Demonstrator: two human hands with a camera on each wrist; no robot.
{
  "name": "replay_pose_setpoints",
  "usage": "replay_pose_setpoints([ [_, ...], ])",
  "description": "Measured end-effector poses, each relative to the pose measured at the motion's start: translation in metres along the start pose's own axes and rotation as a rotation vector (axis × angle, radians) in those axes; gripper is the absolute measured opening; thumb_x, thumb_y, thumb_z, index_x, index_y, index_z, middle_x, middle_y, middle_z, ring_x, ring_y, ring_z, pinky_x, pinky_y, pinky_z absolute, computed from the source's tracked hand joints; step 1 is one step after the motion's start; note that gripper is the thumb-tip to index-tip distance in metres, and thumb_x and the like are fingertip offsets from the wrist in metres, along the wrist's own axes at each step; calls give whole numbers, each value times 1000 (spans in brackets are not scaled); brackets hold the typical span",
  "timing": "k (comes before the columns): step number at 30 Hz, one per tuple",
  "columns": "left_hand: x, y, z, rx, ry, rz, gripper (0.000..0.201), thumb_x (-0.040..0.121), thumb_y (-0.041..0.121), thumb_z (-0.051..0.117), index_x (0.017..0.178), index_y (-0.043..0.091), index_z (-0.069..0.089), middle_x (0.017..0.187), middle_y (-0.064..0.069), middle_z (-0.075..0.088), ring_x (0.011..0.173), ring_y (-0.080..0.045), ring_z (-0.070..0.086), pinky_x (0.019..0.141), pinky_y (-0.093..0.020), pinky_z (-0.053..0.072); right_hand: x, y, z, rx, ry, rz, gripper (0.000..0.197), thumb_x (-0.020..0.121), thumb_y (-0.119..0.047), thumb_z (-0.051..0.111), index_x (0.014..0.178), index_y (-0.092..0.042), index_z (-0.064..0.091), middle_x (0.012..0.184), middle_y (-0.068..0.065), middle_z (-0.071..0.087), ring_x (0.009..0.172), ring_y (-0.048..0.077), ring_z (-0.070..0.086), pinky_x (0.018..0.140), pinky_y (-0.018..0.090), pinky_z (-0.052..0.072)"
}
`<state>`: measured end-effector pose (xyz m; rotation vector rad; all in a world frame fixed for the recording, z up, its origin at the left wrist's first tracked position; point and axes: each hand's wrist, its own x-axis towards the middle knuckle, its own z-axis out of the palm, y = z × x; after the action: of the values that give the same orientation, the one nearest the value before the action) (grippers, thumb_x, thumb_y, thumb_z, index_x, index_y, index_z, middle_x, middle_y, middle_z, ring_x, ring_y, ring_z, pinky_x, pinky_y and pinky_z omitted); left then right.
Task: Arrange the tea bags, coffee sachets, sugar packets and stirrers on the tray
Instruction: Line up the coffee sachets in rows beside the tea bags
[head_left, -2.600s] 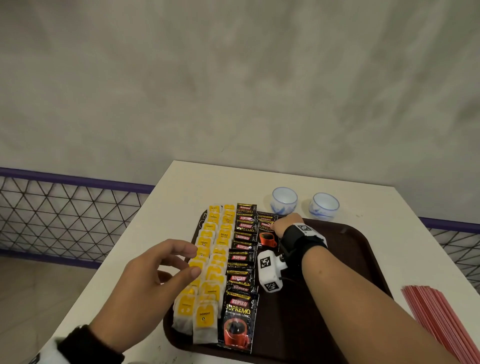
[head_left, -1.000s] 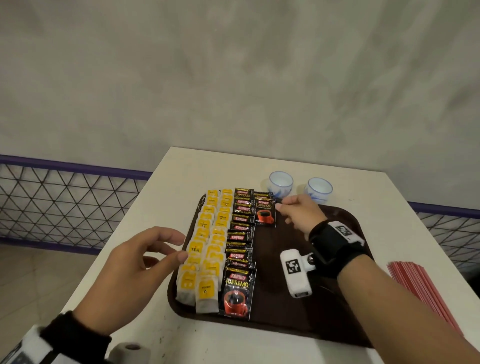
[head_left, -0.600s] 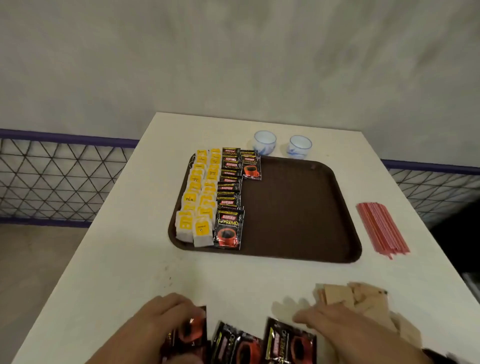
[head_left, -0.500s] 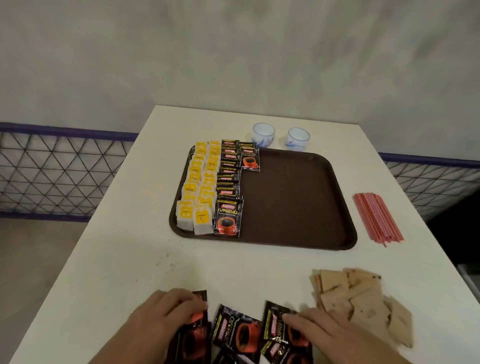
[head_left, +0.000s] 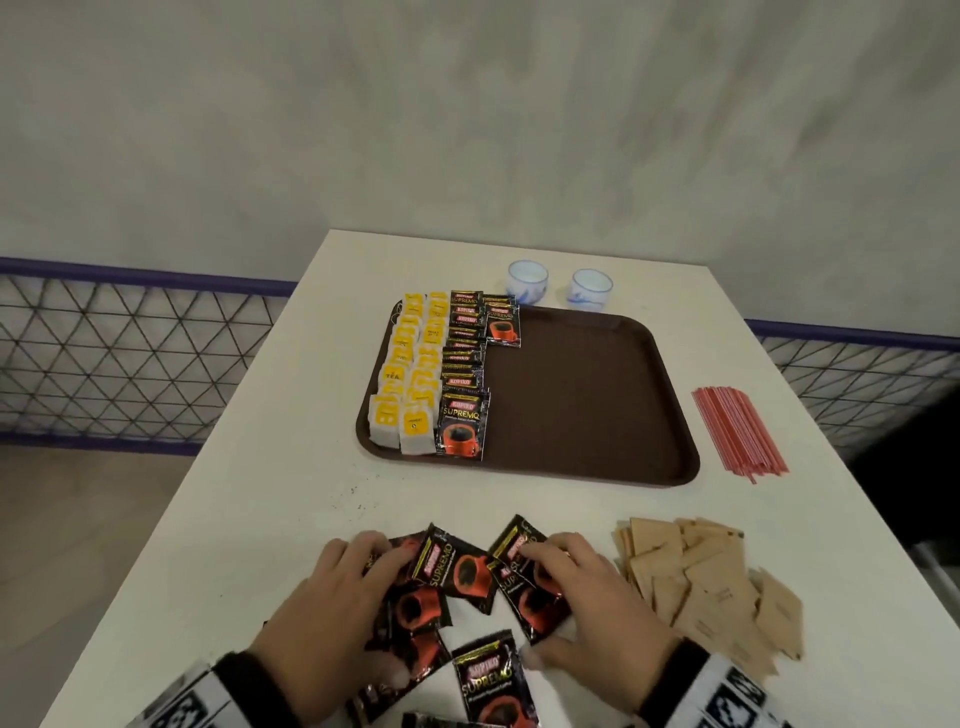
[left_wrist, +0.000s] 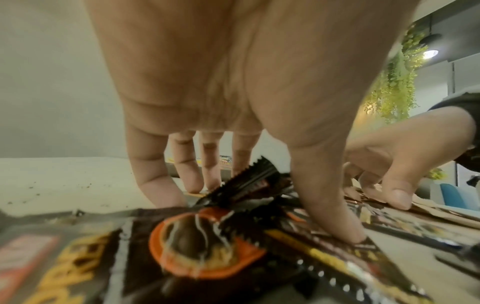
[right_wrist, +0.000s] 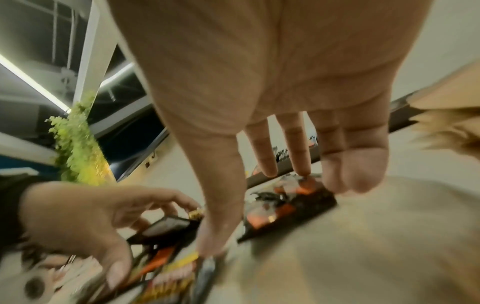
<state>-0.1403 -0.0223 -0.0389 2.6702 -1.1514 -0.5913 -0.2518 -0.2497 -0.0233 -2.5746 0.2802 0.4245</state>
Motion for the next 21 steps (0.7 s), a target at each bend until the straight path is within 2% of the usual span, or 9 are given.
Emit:
replay_pose_setpoints([
  [3, 2, -4, -2, -46, 52, -8, 97, 66, 61, 66, 144, 39, 13, 136, 20, 21, 118, -5, 24, 104, -20, 32, 2, 0, -11, 51, 95, 37, 89, 70, -56, 74, 143, -40, 26, 135, -23, 33, 122, 4, 35, 109, 29, 34],
  [5, 1, -6, -4, -65, 57, -18, 102, 59, 73, 63, 142, 43, 13, 137, 24, 20, 120, -3, 23, 105, -23, 32, 6, 0, -18, 63, 155, 84, 77, 78, -55, 68, 143, -35, 31, 135, -19, 37, 122, 4, 36, 108, 25, 33],
  [7, 2, -7, -6, -104, 58, -43, 104, 54, 83, 56, 141, 44, 15, 136, 25, 20, 120, -2, 22, 105, -23, 31, 12, -1, -22, 33, 131, 129, 66, 86, -51, 61, 143, -30, 34, 135, -14, 42, 123, 8, 38, 107, 26, 33],
  [9, 6, -5, -6, -126, 69, -55, 105, 51, 91, 41, 141, 43, 18, 136, 25, 23, 119, -1, 24, 104, -23, 32, 22, -2, -21, 10, 95, 171, 58, 89, -44, 60, 139, -26, 39, 128, -10, 49, 116, 10, 43, 104, 26, 36],
  [11, 12, -3, -5, -137, 106, -52, 105, 49, 91, 26, 141, 41, 20, 135, 25, 26, 118, 0, 26, 103, -22, 32, 30, -1, -19, 32, 95, 222, 51, 88, -35, 64, 134, -24, 43, 113, -8, 50, 102, 9, 46, 93, 23, 40],
  [14, 24, 3, -6, -156, 171, -48, 109, 48, 93, 11, 140, 37, 24, 134, 22, 33, 115, -1, 30, 100, -22, 34, 38, 3, -18, 97, 77, 275, 54, 84, -30, 70, 129, -23, 42, 99, -10, 48, 93, 9, 48, 81, 22, 39],
  [16, 34, 8, -6, -119, 175, -42, 94, 63, 88, 22, 141, 35, 23, 136, 19, 34, 117, -2, 32, 101, -22, 34, 42, 5, -19, 120, 46, 276, 46, 82, -28, 73, 118, -25, 45, 93, -12, 50, 88, 8, 50, 78, 22, 42],
  [18, 45, 14, -9, -50, 147, -16, 70, 81, 70, 41, 141, 39, 22, 138, 15, 35, 119, -5, 33, 103, -24, 33, 45, 7, -21, 115, 34, 238, 30, 81, -25, 73, 98, -28, 49, 85, -15, 49, 76, 1, 47, 67, 17, 40],
  [21, 58, 14, -13, 95, 61, 46, 59, 86, 56, 47, 138, 50, 20, 142, 8, 33, 124, -13, 34, 105, -33, 32, 54, 13, -33, 186, 41, 200, 25, 79, -22, 74, 74, -33, 53, 75, -15, 53, 69, -3, 47, 65, 14, 40],
])
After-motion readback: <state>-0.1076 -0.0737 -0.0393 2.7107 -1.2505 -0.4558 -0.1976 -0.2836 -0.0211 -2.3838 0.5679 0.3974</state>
